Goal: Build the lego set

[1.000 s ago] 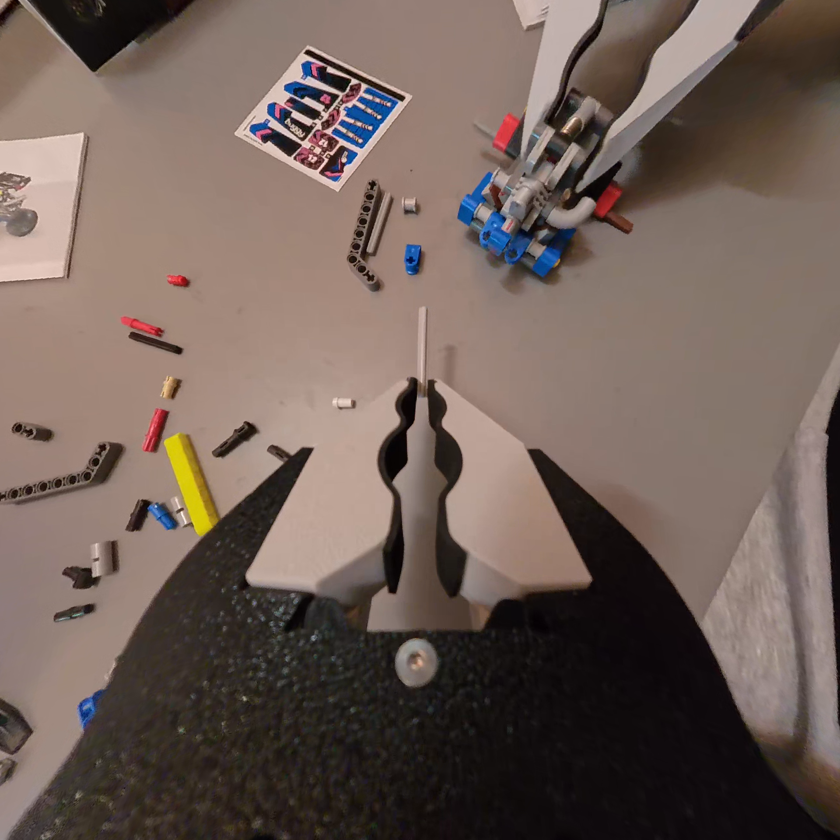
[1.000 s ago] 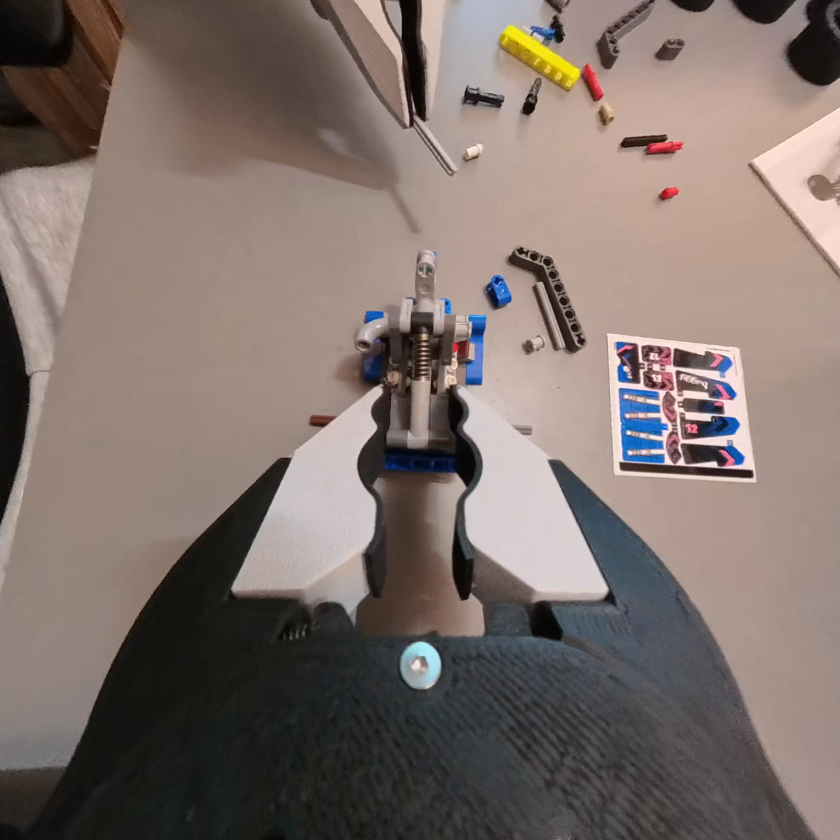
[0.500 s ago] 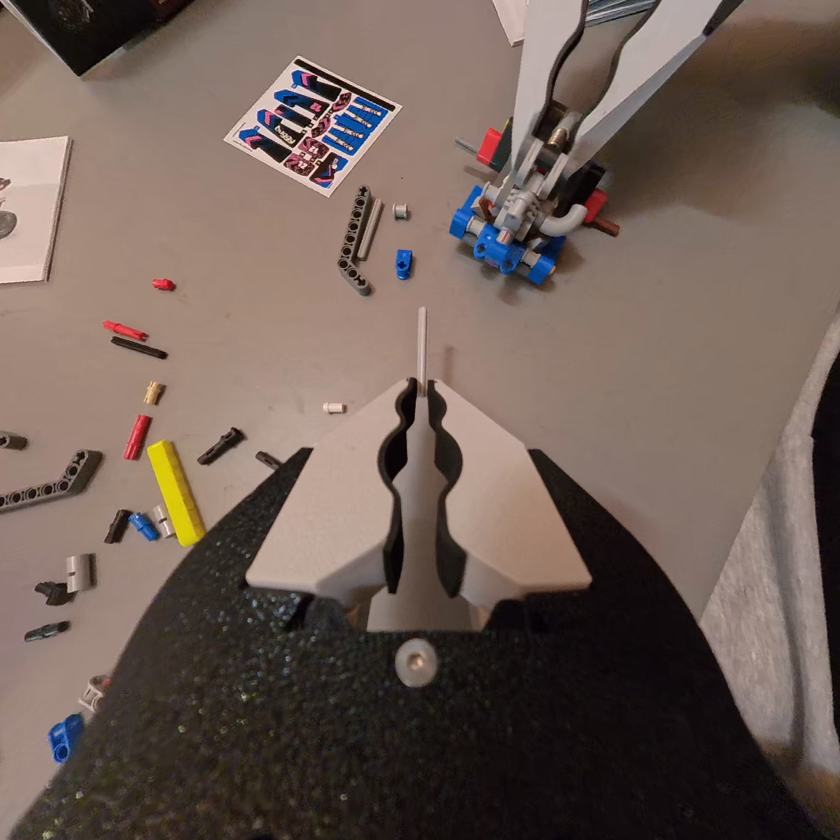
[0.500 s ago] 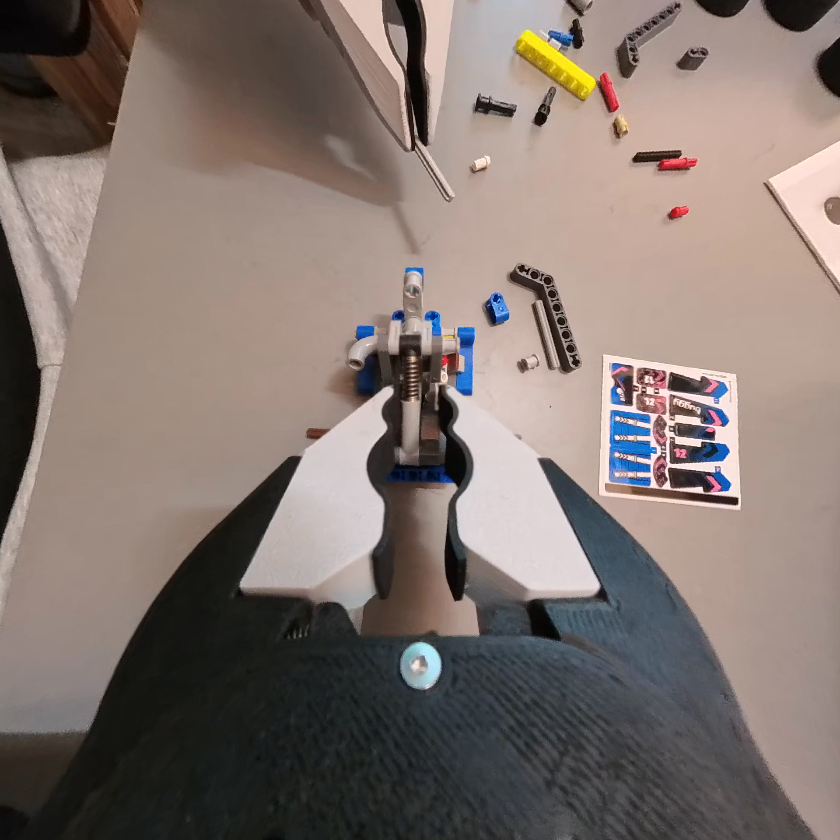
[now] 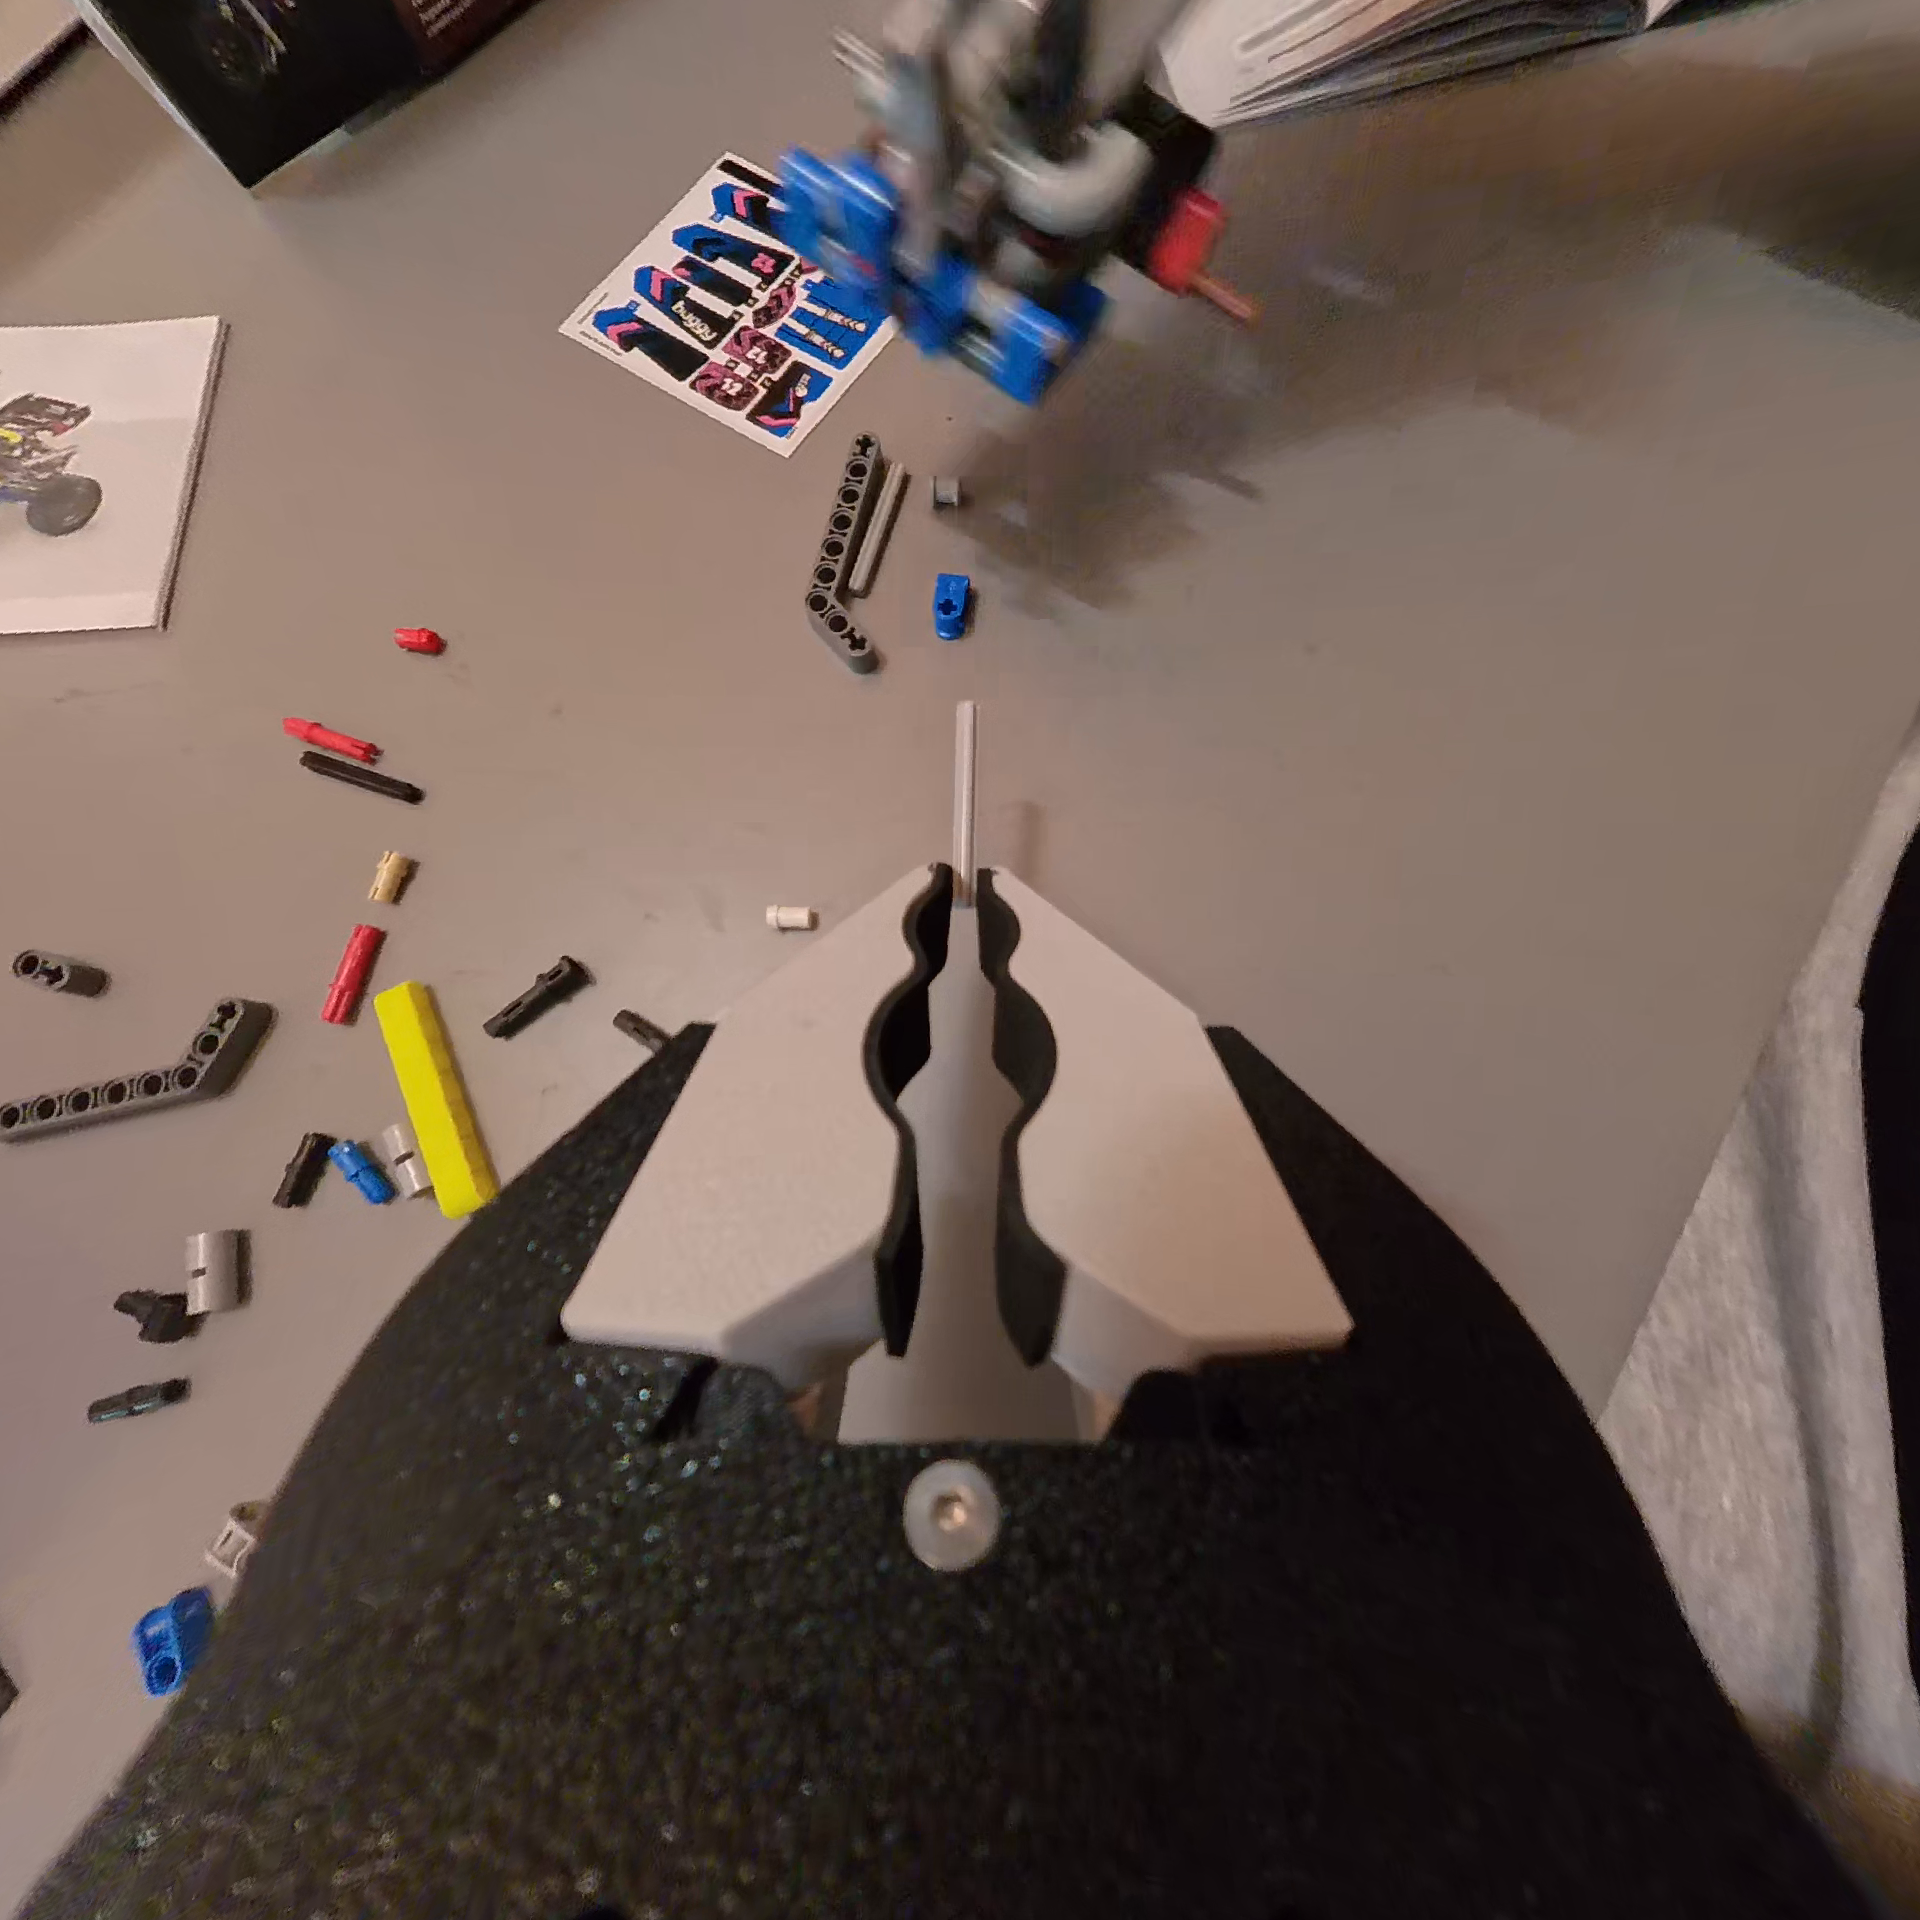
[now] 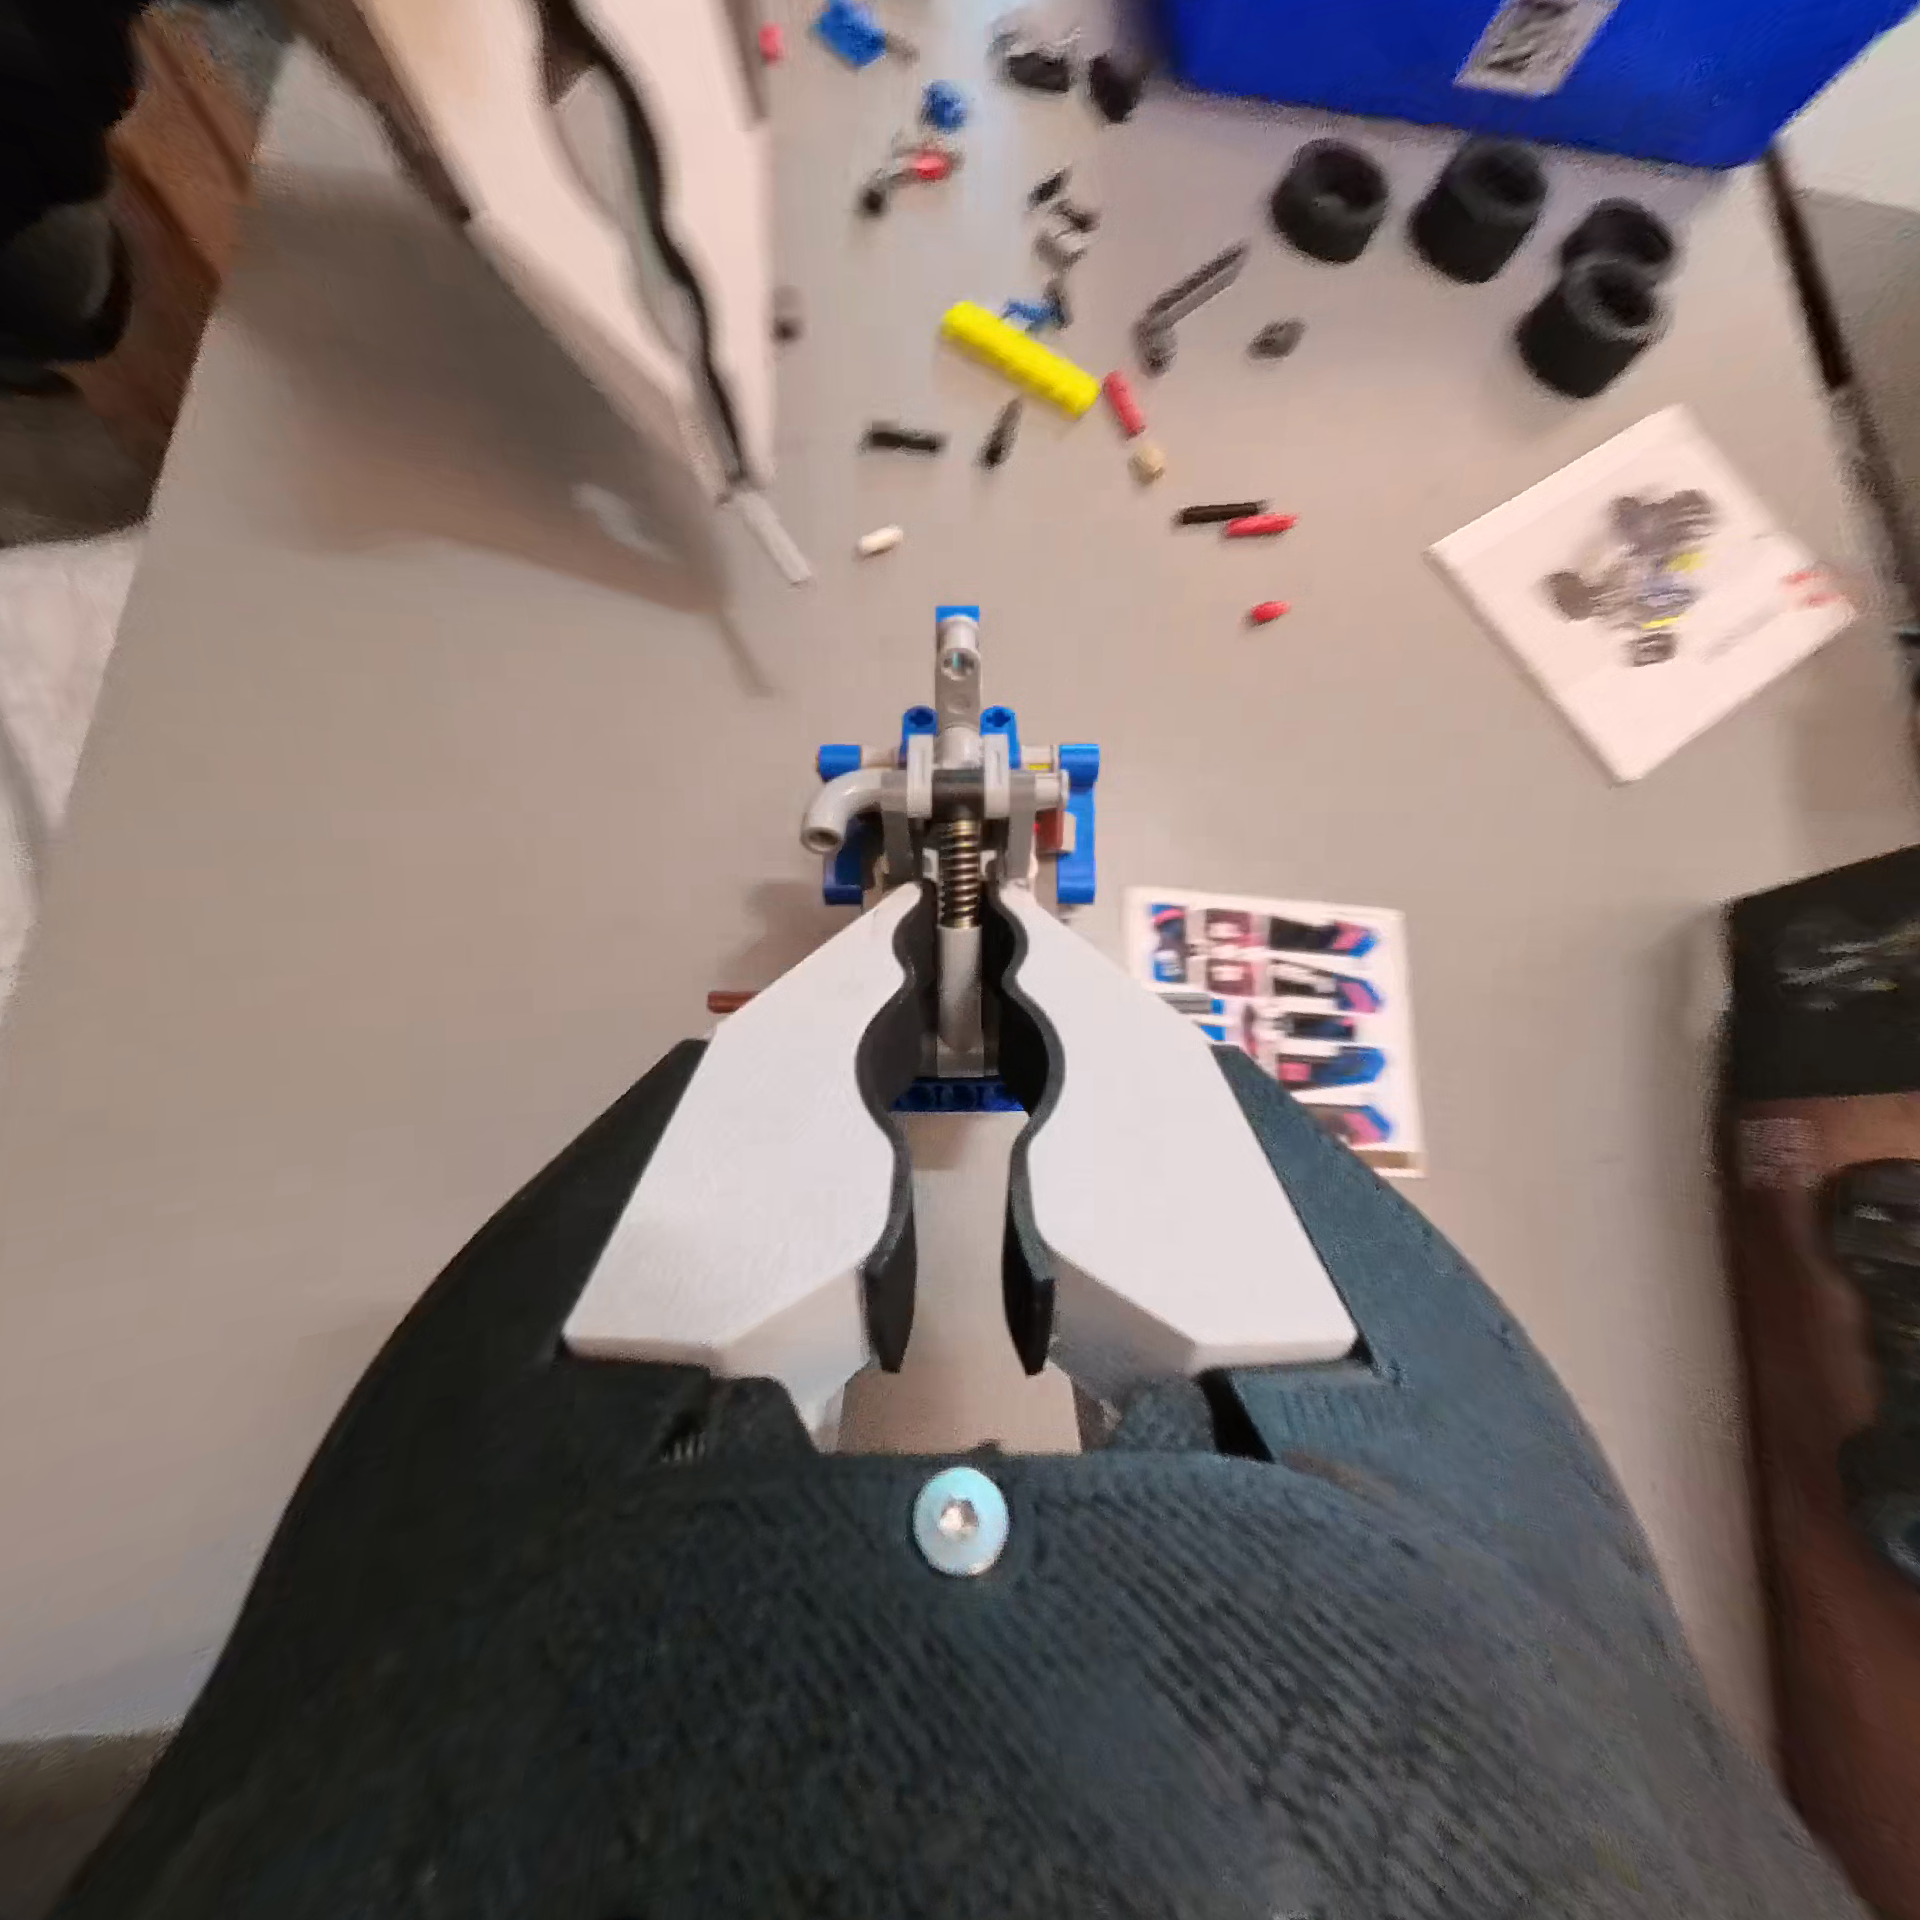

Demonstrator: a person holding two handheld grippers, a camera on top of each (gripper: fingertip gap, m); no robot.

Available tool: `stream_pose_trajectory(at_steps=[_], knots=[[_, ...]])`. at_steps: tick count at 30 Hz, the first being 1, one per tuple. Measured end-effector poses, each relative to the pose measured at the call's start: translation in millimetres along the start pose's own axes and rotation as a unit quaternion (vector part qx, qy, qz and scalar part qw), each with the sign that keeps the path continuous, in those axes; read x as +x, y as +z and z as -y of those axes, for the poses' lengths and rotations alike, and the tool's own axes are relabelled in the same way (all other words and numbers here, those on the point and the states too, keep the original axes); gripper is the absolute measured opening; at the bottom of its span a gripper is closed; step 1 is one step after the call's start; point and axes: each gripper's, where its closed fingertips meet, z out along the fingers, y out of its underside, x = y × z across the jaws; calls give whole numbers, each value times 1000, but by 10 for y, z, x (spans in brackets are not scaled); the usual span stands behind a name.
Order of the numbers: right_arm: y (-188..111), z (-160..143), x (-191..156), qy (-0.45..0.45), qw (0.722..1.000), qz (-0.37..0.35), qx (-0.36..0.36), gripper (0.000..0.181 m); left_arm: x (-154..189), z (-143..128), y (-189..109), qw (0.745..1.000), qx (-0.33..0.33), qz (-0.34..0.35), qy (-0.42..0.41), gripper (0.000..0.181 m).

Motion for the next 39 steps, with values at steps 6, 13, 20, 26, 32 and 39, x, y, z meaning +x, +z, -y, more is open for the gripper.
stream_pose_trajectory(at_steps=[6, 13, 20, 26, 32, 39], knots=[[434, 223, 824, 31, 999, -13, -22, 5, 36, 33, 57, 1000, -2, -5, 5, 1], [949, 157, 833, 13, 997, 47, -62, 5, 80, 101, 52, 1000, 11, -11, 11, 1], [915, 163, 778, 10, 996, 72, -54, 20, 104, 74, 143, 1000, 6, -24, 7, 1], [251, 307, 664, 32, 999, 27, -6, 47, 145, 78, 171, 1000, -2, -31, 1, 1], [393, 351, -373, -250, 968, 6, 19, 31, 161, 210, 283, 998, -12, -55, -38, 2], [608, 59, -270, -346, 933, -97, -28, 12, 224, 398, 298, 994, 0, -84, -65, 1]])
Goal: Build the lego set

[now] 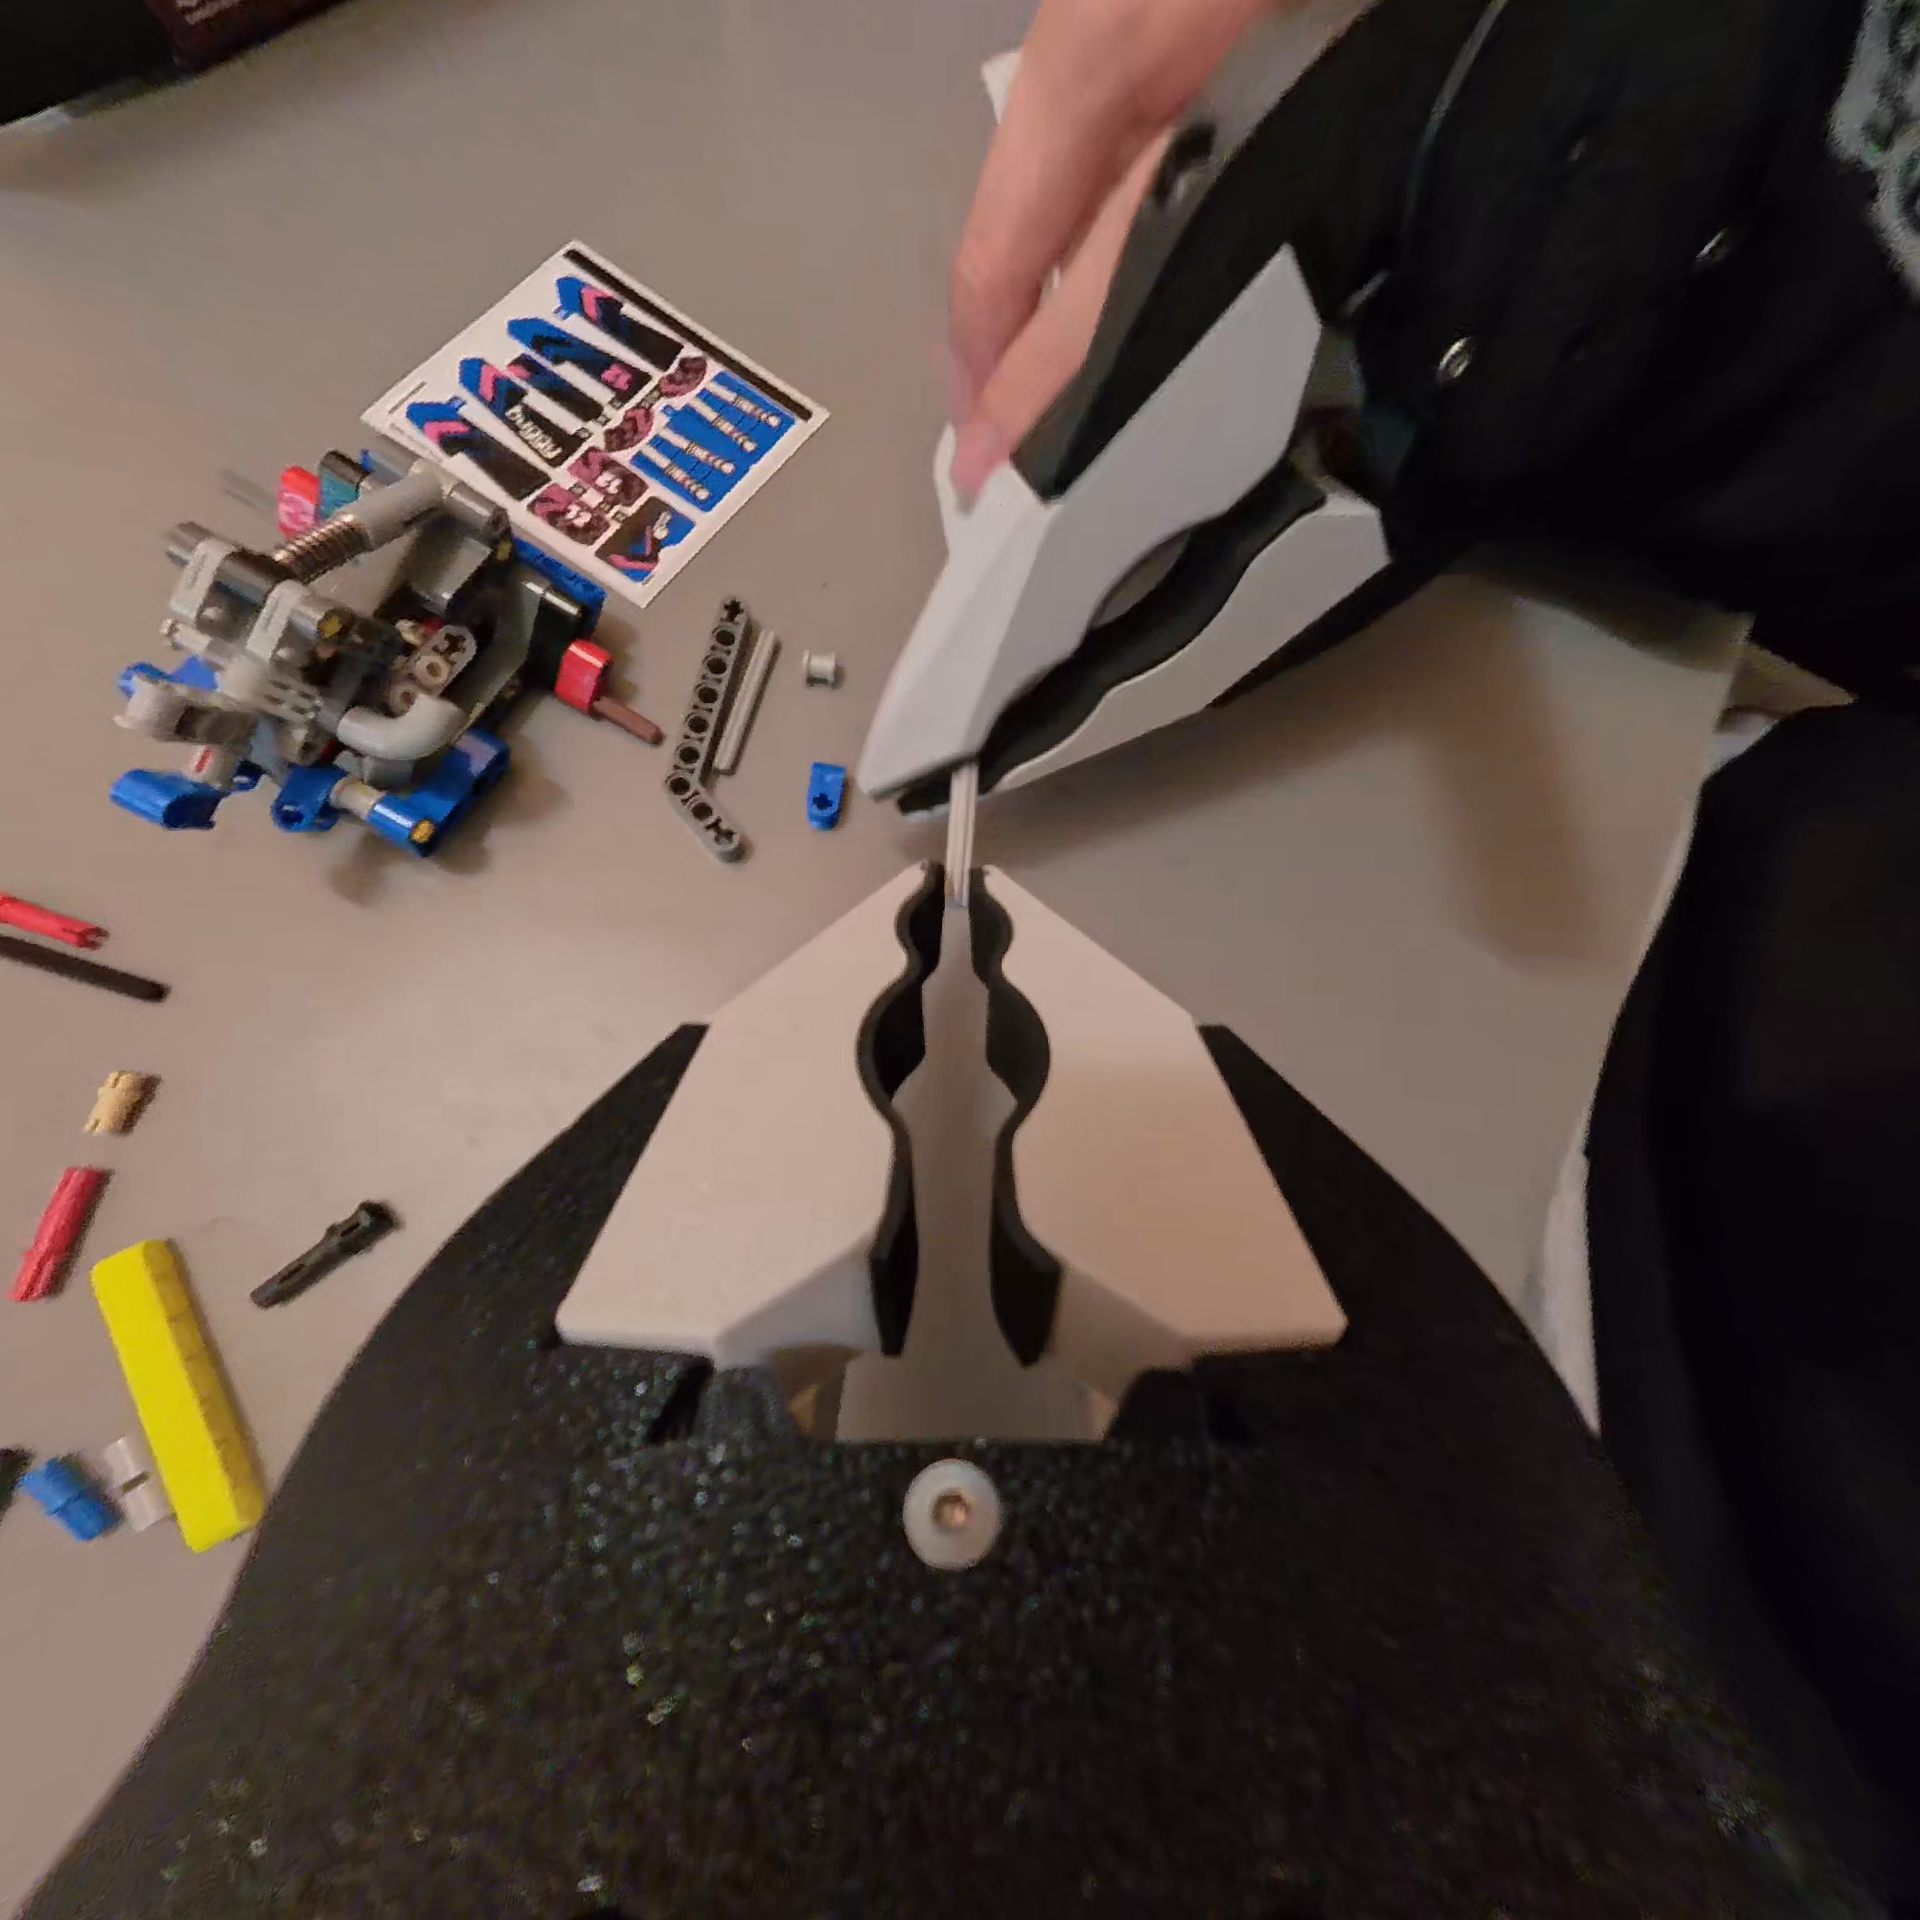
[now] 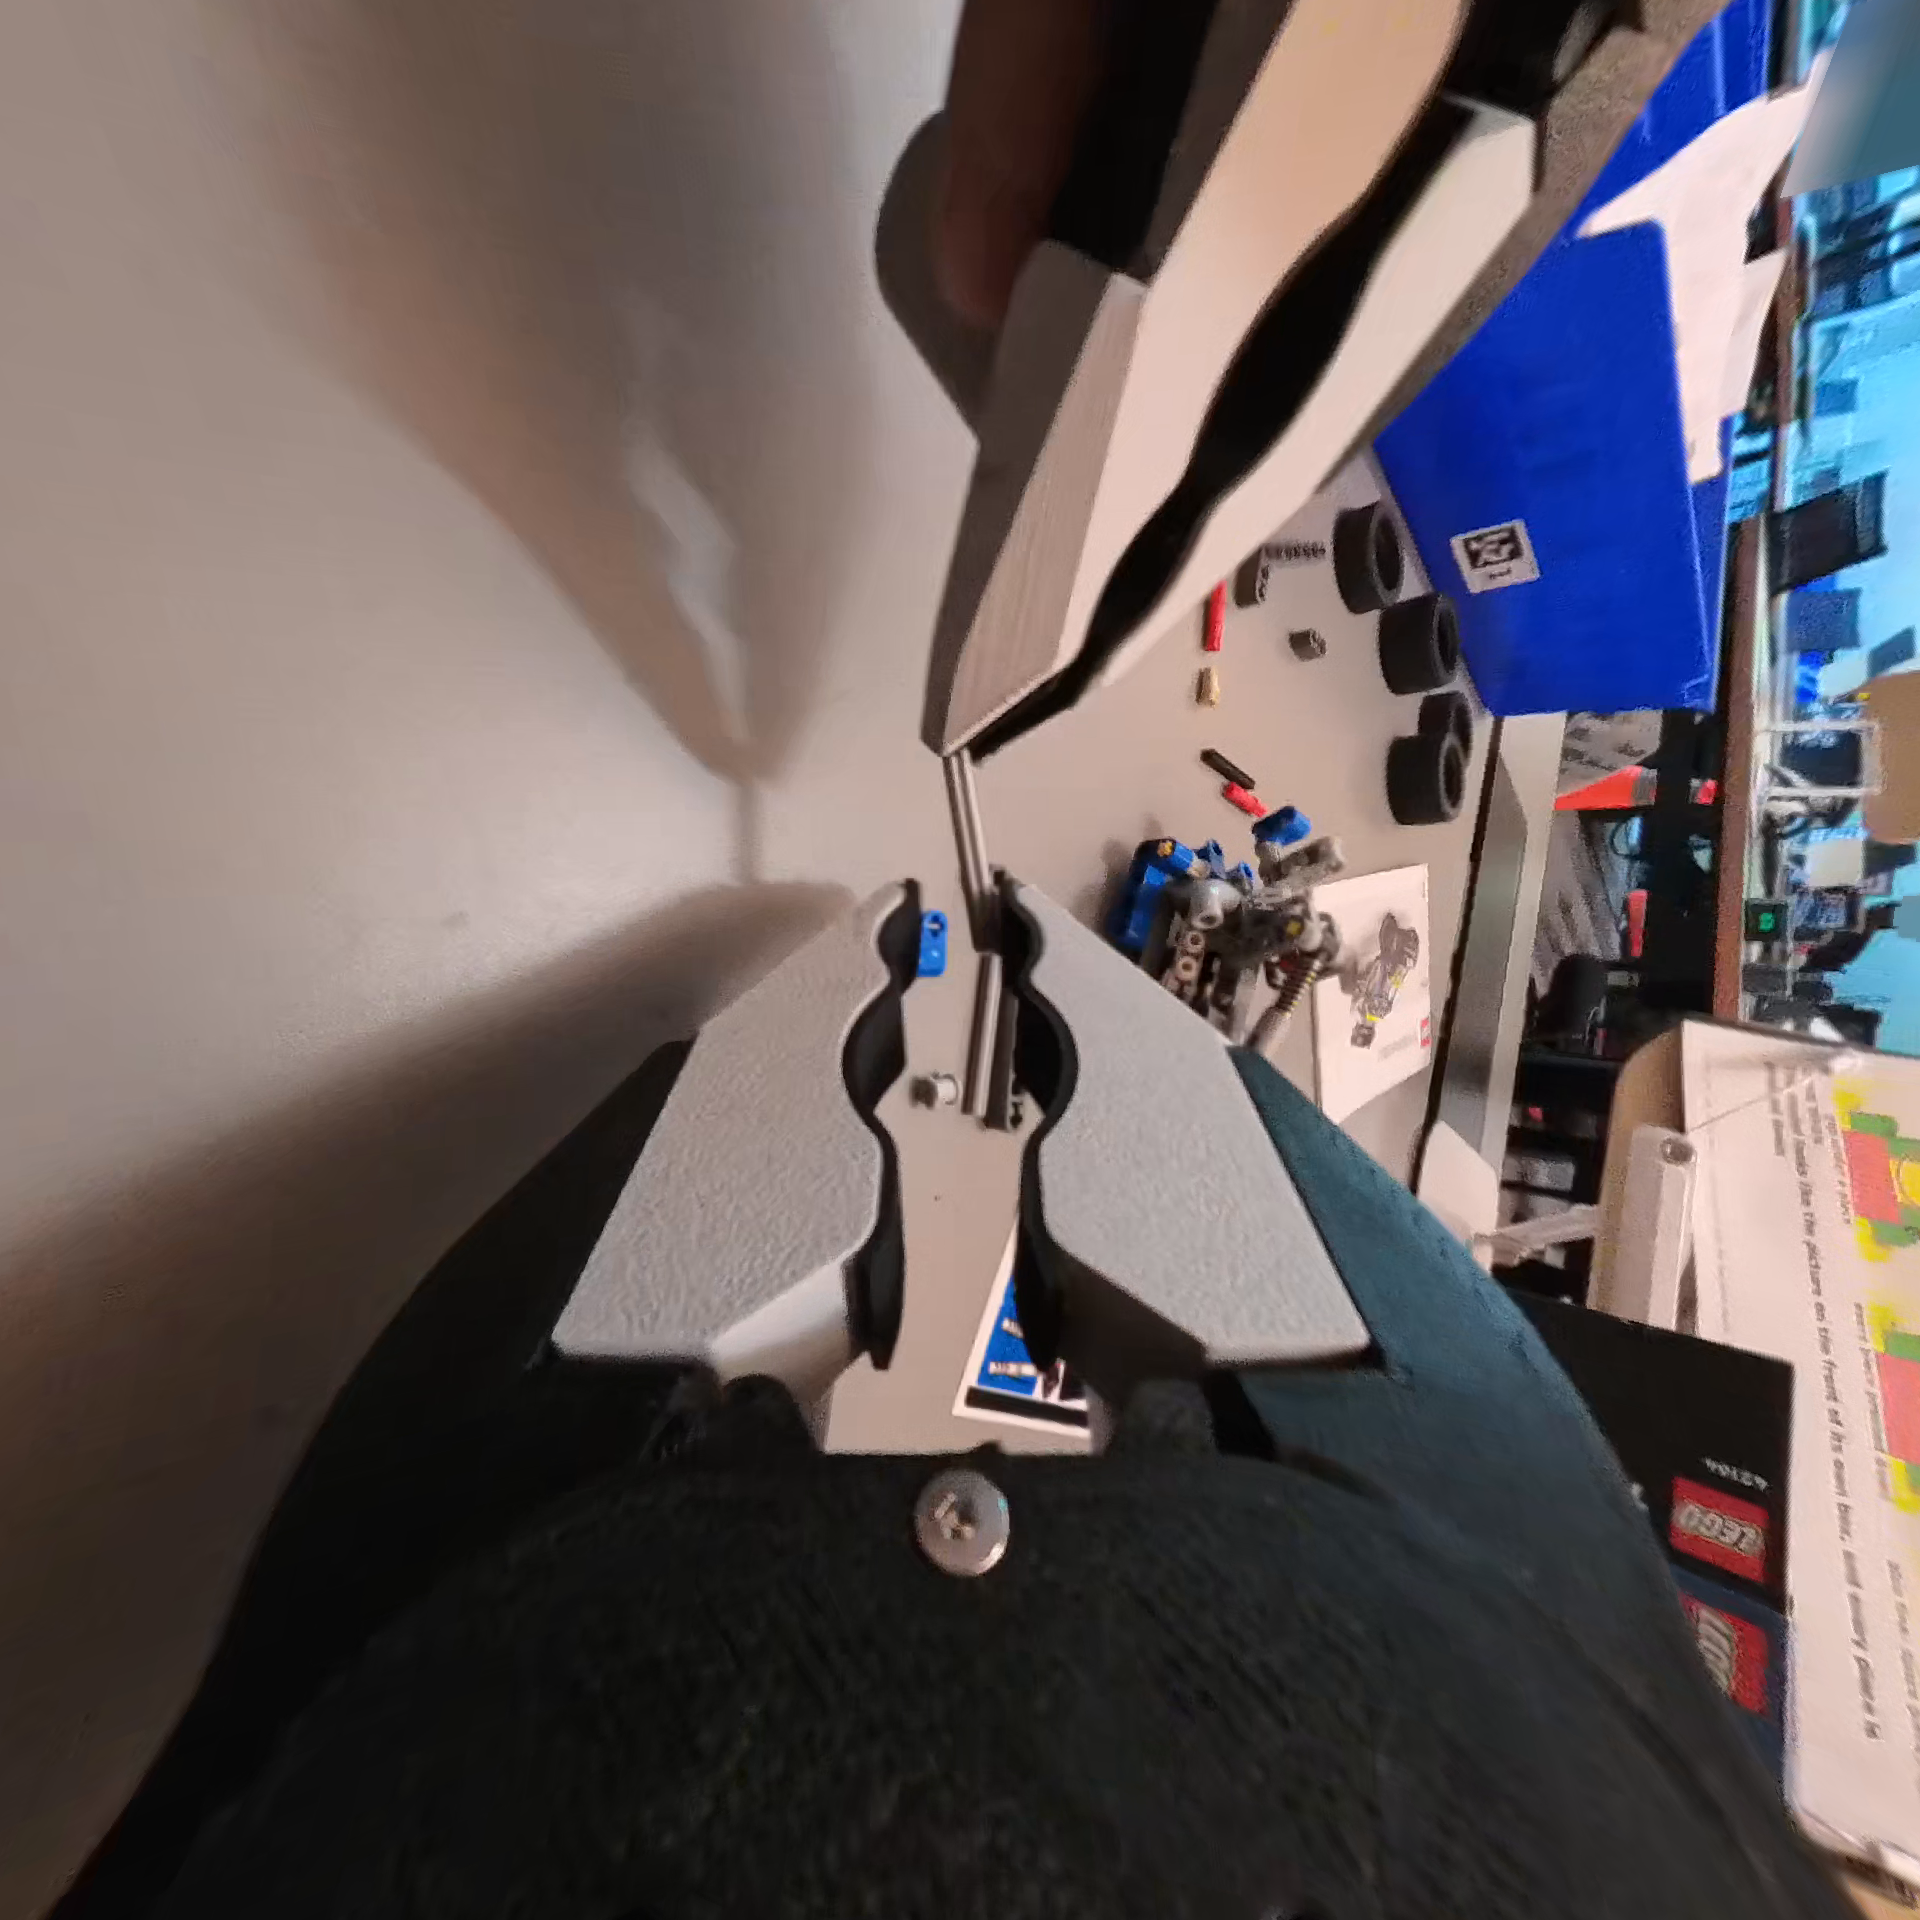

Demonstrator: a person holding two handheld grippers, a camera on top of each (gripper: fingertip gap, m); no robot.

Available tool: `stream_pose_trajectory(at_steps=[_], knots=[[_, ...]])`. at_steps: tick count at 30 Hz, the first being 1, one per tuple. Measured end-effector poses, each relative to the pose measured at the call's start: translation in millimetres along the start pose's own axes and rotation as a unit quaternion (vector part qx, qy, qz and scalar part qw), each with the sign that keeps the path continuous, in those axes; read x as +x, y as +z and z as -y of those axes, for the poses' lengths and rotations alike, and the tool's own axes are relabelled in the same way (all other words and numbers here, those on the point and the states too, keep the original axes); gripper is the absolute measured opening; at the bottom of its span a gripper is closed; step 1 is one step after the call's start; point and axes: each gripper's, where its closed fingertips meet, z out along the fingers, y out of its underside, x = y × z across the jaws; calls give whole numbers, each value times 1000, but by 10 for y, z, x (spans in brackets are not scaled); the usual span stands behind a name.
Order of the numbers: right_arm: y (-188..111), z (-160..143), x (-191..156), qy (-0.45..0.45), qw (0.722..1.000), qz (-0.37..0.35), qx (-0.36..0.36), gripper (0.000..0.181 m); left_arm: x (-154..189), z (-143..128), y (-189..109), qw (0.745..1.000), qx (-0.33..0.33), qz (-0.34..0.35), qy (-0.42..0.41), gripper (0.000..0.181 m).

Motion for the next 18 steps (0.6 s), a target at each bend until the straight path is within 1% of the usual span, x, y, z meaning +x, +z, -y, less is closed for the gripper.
stream_pose_trajectory(at_steps=[1, 4, 6, 8, 10, 12, 13, 15, 18], knots=[[-2, 29, -5, -1, 1000, -6, 11, 0, 4, 2, -3, 1000, -1, -2, -4, 1], [-12, 20, 48, -14, 999, -47, 16, 0, -20, 43, -6, 1000, 7, -1, -19, 1], [-1, -18, 42, -5, 999, -51, 7, 1, -44, 81, 6, 1000, 11, 5, -18, 1], [-16, -81, 120, 1, 997, -81, -7, 0, -77, 190, 3, 999, 39, 16, 0, 1], [-58, -124, 227, 58, 993, -103, 6, 1, -147, 366, -63, 994, 100, 39, 23, 3], [-109, -108, 296, 159, 981, -98, 56, 1, -211, 529, -195, 983, 173, 55, 32, 10], [-150, -93, 353, 205, 969, -104, 86, 1, -216, 551, -238, 979, 192, 51, 37, 13], [-225, -76, 438, 267, 949, -108, 132, 1, -250, 552, -267, 976, 211, 47, 34, 15], [-249, -41, 483, 307, 931, -104, 168, 1, -156, 659, -249, 966, 256, 5, 23, 21]])
